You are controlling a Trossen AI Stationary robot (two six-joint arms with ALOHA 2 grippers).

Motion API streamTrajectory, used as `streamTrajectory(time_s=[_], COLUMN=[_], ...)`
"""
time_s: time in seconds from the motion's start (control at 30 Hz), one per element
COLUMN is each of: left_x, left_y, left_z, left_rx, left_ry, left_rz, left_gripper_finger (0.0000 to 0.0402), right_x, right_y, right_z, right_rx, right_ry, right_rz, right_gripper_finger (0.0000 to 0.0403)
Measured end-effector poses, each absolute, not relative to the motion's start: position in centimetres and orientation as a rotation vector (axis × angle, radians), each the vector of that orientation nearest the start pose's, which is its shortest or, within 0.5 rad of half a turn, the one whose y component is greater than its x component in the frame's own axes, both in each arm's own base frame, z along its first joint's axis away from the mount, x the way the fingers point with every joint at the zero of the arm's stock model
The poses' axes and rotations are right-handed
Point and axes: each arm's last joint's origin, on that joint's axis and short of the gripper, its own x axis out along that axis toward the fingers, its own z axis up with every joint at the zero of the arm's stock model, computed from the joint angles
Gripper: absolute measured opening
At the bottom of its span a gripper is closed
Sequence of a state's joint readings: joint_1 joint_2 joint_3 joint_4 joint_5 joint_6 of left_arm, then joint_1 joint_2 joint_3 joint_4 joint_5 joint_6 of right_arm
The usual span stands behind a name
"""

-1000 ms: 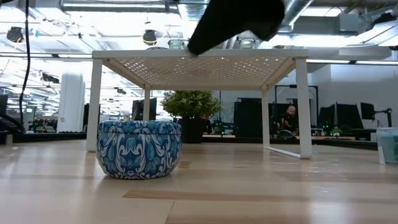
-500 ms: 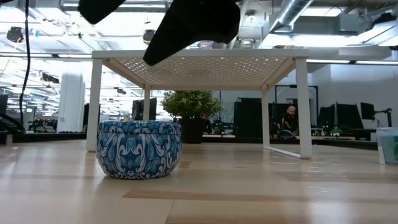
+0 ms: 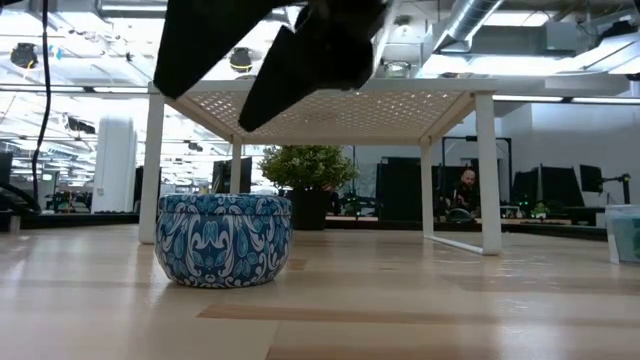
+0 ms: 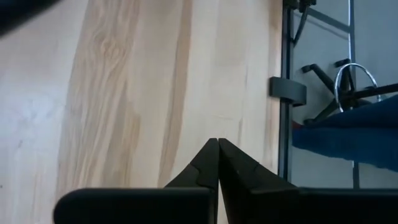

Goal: Pick & Place candle stick holders
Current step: Put the blue patterned scented candle on the shelf

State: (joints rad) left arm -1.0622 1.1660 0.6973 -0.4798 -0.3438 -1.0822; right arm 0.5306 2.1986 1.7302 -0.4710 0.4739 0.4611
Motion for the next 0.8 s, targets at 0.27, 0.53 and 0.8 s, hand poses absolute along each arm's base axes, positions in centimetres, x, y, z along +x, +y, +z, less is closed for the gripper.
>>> streamTrajectory(time_s=[0.27,0.53,0.8], left_x=[11.4,11.5,11.6], left_y=[-18.5,-18.6,-18.5], left_z=[21.1,21.2,21.3], left_rx=[-0.375,-0.383,-0.375], left_ry=[0.959,0.944,0.899], left_rz=[-0.189,-0.19,-0.157], left_gripper_finger=[0.0006,0.0006,0.0005], right_x=[42.5,42.8,42.8], right_y=[23.5,22.9,22.8], right_z=[15.1,14.0,14.0], right_rx=[0.013,0.032,0.031], right_ry=[0.857,0.885,0.9], right_rz=[-0.087,-0.119,-0.116], right_gripper_finger=[0.0399,0.0394,0.0391])
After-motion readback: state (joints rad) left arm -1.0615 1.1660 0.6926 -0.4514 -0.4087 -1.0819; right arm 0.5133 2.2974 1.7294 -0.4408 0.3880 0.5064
